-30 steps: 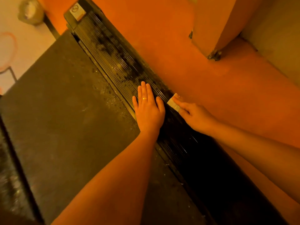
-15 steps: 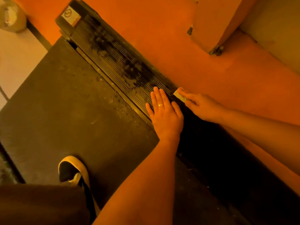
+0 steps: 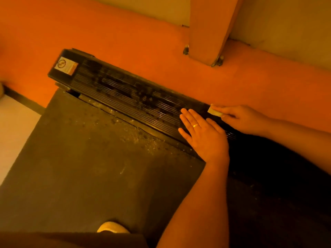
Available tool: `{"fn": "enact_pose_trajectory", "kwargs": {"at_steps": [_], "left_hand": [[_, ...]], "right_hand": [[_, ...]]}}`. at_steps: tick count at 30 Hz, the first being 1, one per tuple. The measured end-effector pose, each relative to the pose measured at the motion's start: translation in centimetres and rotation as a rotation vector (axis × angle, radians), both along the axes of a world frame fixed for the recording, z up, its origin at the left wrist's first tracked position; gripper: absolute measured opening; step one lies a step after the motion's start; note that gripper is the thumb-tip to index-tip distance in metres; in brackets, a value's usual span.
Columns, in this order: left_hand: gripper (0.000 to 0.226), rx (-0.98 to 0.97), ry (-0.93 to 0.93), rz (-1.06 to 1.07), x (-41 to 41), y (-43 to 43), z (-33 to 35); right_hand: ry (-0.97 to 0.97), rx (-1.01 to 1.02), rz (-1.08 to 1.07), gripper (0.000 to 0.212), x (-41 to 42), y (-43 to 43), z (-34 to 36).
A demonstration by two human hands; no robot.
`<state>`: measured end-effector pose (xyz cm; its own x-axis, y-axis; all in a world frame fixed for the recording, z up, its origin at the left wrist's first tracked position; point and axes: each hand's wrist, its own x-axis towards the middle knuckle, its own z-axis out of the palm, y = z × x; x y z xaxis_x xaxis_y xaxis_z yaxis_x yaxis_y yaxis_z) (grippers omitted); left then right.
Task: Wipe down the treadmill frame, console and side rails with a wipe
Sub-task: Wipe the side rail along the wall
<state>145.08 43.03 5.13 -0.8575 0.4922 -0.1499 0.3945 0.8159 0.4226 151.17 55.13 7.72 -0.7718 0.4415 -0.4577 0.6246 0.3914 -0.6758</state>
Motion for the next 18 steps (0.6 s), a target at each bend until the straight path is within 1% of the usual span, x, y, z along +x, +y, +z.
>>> {"fn": "enact_pose_trajectory", "kwargs": {"at_steps": [3,5,9,13,15,18], "left_hand": [[0.061,0.091,-0.046,-0.051,-2.6,-0.6,0.3],[0.056,0.097,-0.043,-0.069,-5.8,-1.1,0.4],[0.058,-0.004,0.031,-0.006,-14.0,-1.7,0.6],[0.062,-0.076,0.074,0.045,-21.1,-1.4,0.2],[0.063,-0.086,0.080,0.067,-22.6,-0.9,-0.1],[0.065,-0.097,0.100,0.072,-22.5,-1.0,-0.5]], "right_hand": [[0.033,0.026,-0.037,0.046,-1.5,-0.7,-0.4],[0.025,0.033,-0.035,0.045,-2.8,-1.0,-0.3],[0.035,0.071,-0.048,0.042,-3.8,-1.4,0.5],[0.040,0.074,-0.135,0.041,-3.5,-1.5,0.1],[0.042,0.061,-0.154,0.040,-3.8,-1.6,0.1],[0.052,0.023,-0.187,0.040,-4.1,-2.1,0.3]]}}
